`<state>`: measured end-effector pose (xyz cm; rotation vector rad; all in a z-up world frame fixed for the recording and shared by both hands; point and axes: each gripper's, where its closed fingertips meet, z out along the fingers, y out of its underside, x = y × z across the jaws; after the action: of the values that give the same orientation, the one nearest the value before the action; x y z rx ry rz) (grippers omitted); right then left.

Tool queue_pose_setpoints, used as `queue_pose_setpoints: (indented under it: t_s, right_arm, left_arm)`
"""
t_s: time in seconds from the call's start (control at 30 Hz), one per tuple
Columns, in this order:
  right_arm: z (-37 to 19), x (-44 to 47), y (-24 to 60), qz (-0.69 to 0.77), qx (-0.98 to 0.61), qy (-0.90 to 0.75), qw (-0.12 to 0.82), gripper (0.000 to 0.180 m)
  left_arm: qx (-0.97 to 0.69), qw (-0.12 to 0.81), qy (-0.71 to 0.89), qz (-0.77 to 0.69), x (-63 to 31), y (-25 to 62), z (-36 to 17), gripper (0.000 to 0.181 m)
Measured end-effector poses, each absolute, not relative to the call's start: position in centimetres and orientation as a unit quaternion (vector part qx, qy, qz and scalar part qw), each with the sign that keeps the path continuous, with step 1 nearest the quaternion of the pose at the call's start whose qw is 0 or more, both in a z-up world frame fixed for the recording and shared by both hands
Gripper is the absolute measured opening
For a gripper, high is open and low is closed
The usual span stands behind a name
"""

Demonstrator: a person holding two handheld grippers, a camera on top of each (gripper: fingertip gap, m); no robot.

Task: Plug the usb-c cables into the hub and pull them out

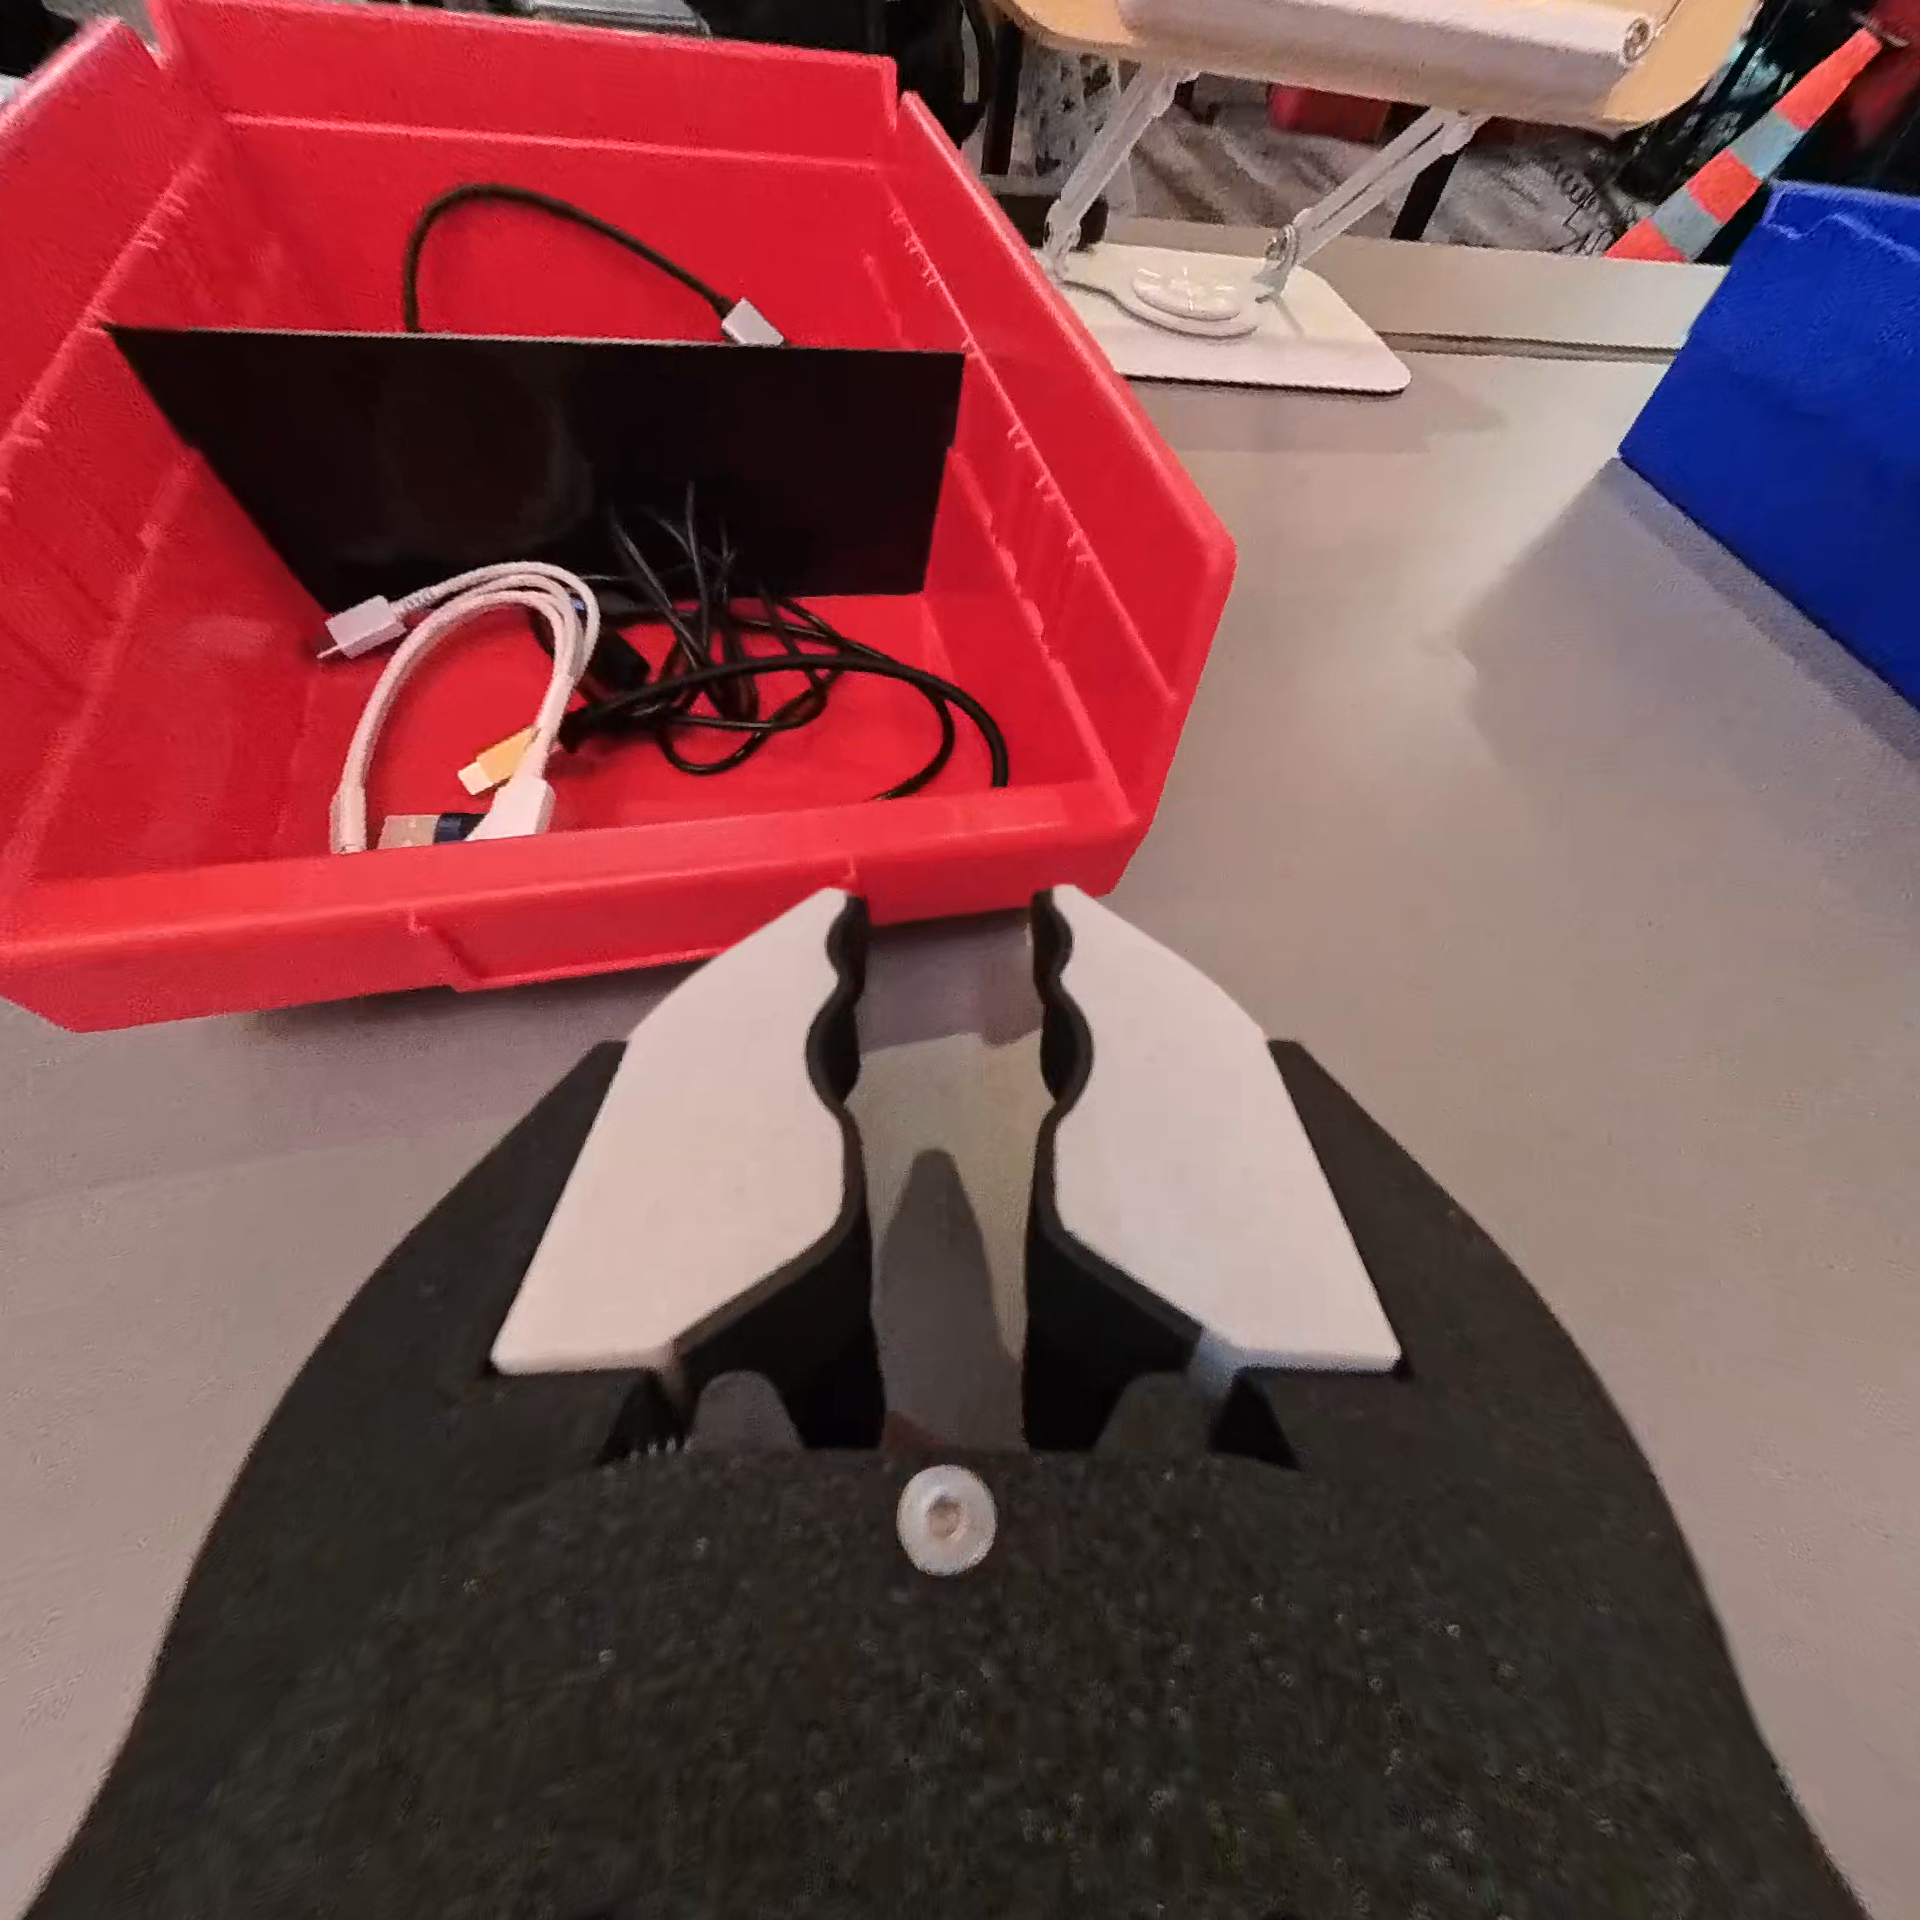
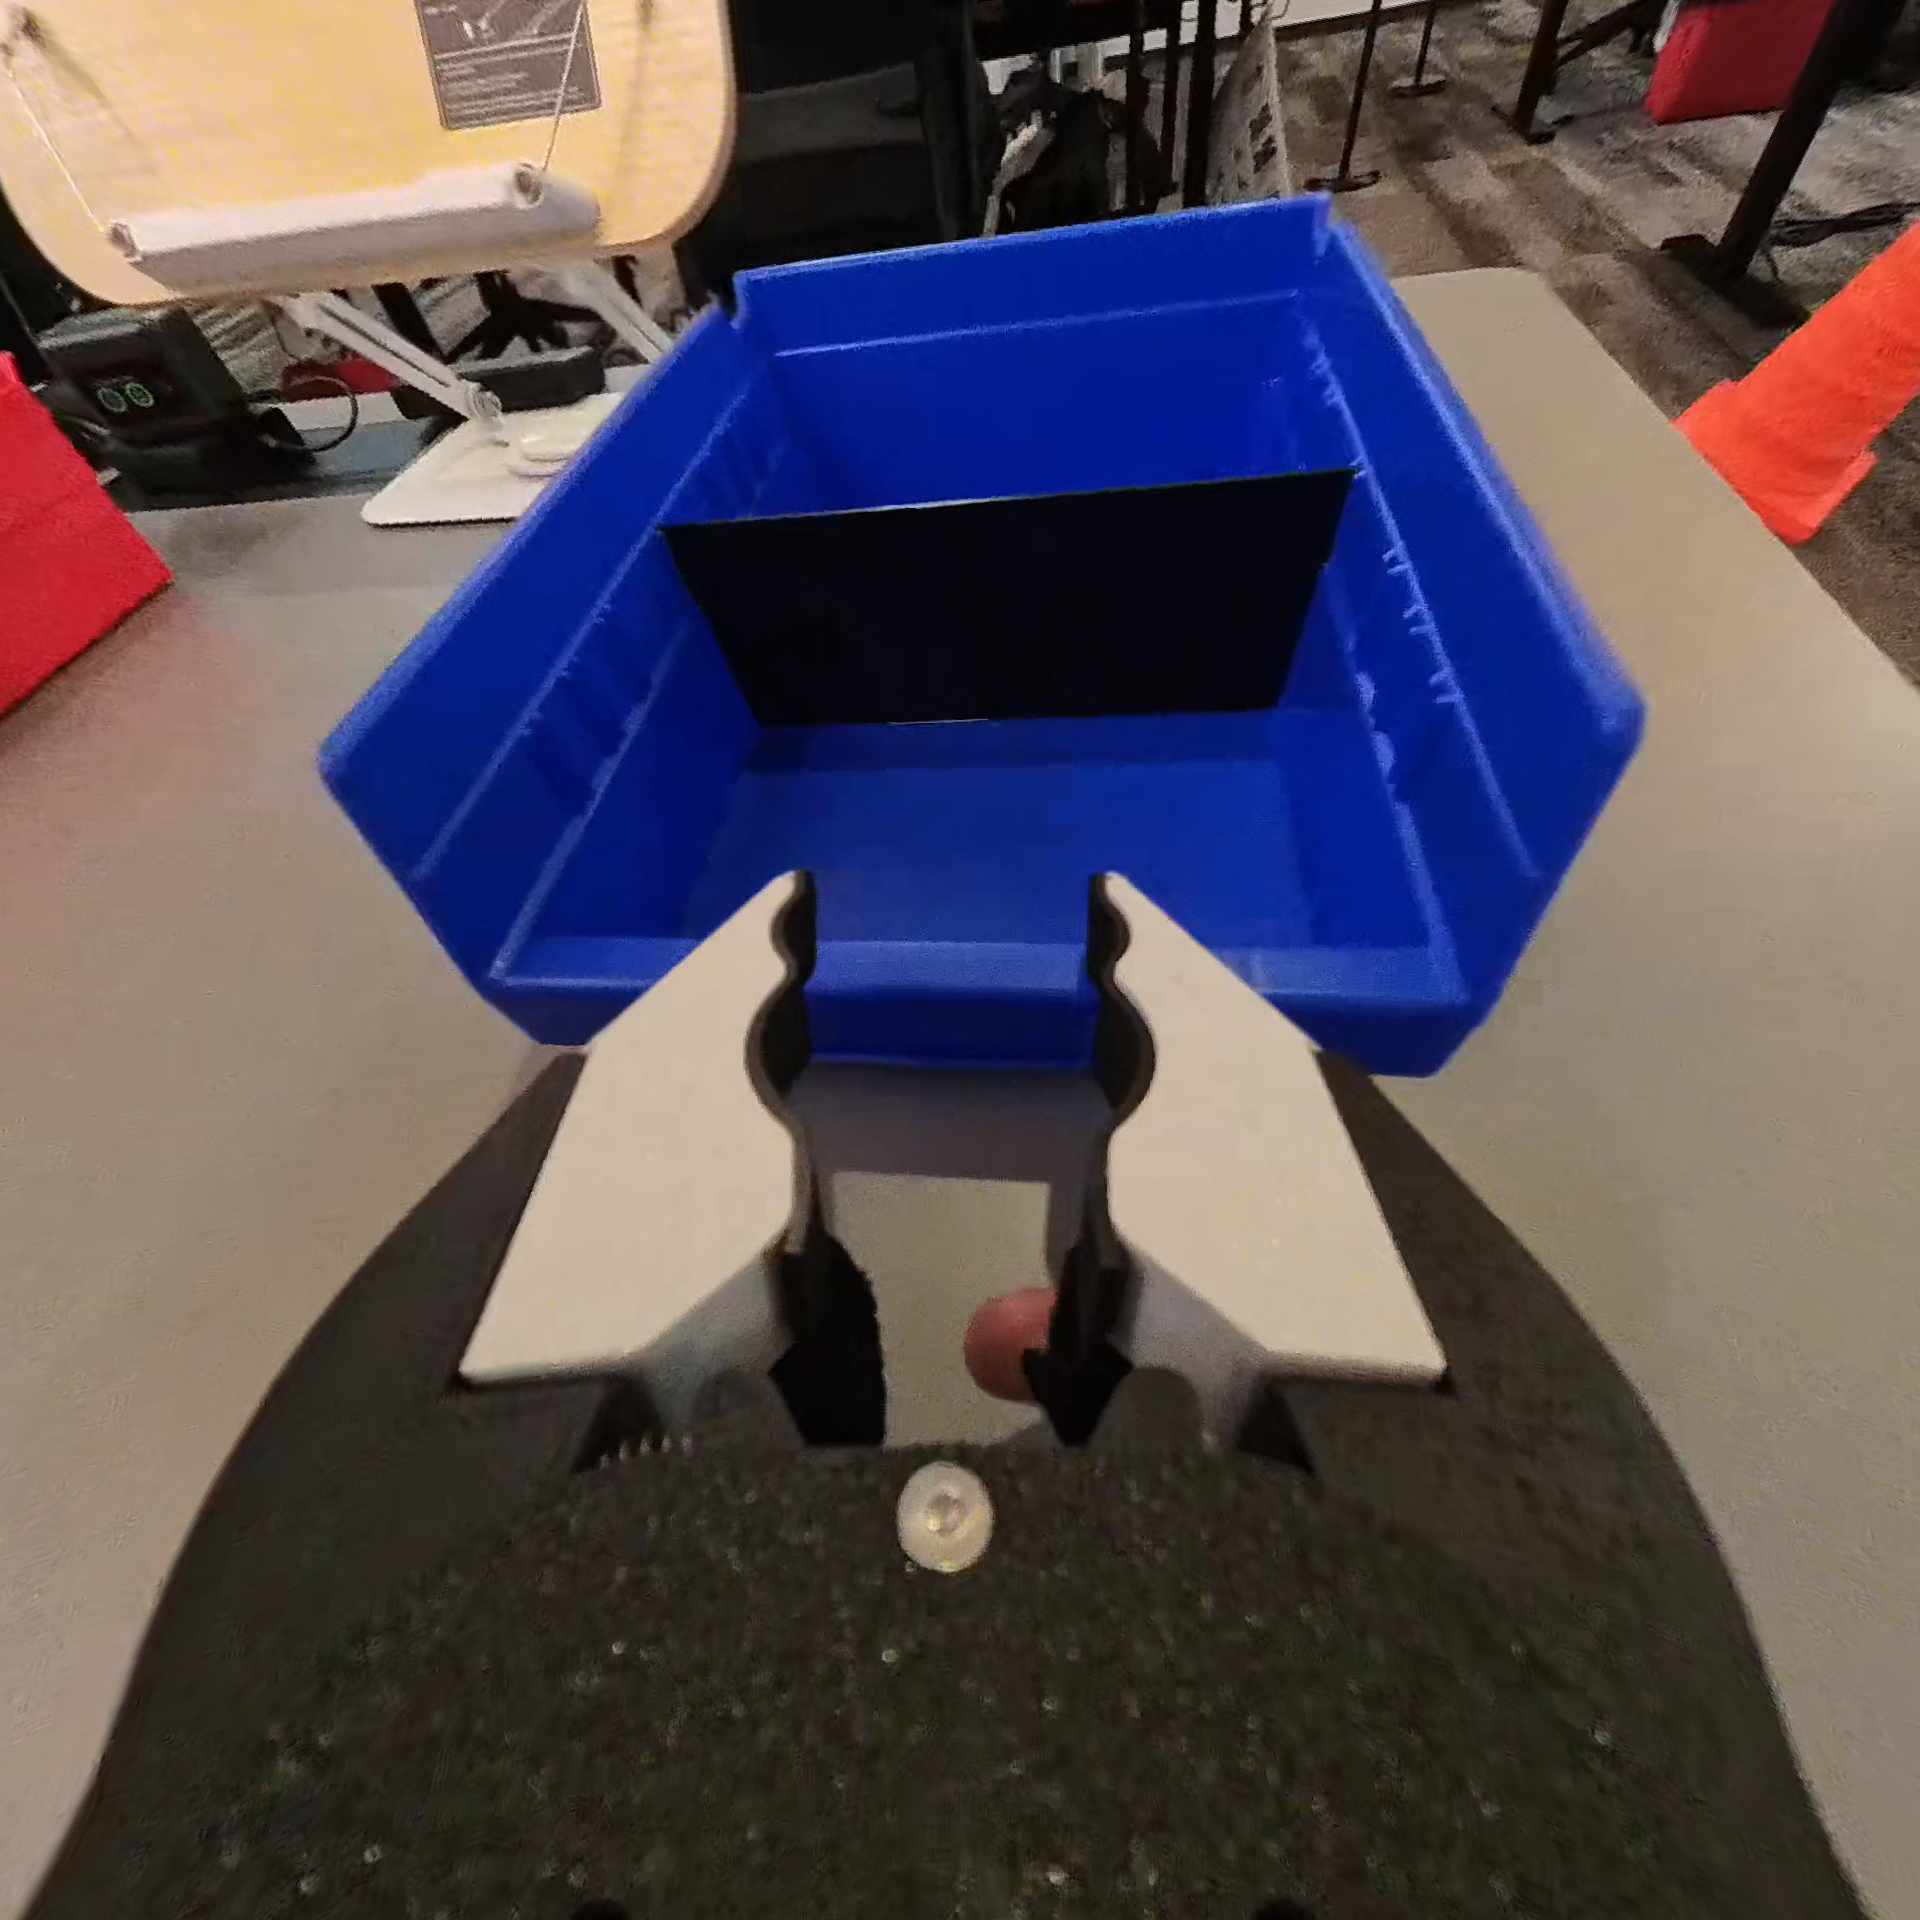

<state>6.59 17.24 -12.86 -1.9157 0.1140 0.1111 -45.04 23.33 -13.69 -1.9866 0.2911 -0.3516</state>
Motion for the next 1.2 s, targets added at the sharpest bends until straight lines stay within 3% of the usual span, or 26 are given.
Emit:
queue_pose_setpoints:
  t_s: [0.13, 0.53, 0.77, 0.93, 1.1, 1.2]
  right_arm:
    - [-13.0, 4.7, 18.0, 0.07, -0.81, 0.053, 0.58, 0.059]
    - [-12.4, 4.3, 19.0, 0.051, -0.796, 0.04, 0.602, 0.059]
    - [-12.4, 5.1, 19.4, 0.06, -0.795, 0.055, 0.601, 0.058]
    - [-12.2, 4.8, 19.5, 0.07, -0.792, 0.053, 0.604, 0.058]
    - [-12.4, 4.5, 19.5, 0.079, -0.795, 0.052, 0.599, 0.057]
    - [-12.6, 4.5, 19.4, 0.076, -0.798, 0.05, 0.596, 0.057]
  left_arm:
    - [-0.836, 0.52, 0.118, -0.128, -45.7, 23.9, -14.1, 0.03]
    - [-0.815, 0.544, 0.111, -0.163, -45.0, 24.3, -12.2, 0.031]
    - [-0.921, 0.351, 0.15, -0.083, -47.0, 27.0, -12.5, 0.047]
    - [-0.94, 0.255, 0.227, 0.023, -49.6, 32.1, -13.9, 0.045]
    - [-0.947, 0.143, 0.276, 0.082, -51.2, 33.5, -18.1, 0.014]
    - [-0.927, 0.147, 0.32, 0.125, -51.3, 33.2, -18.0, 0.006]
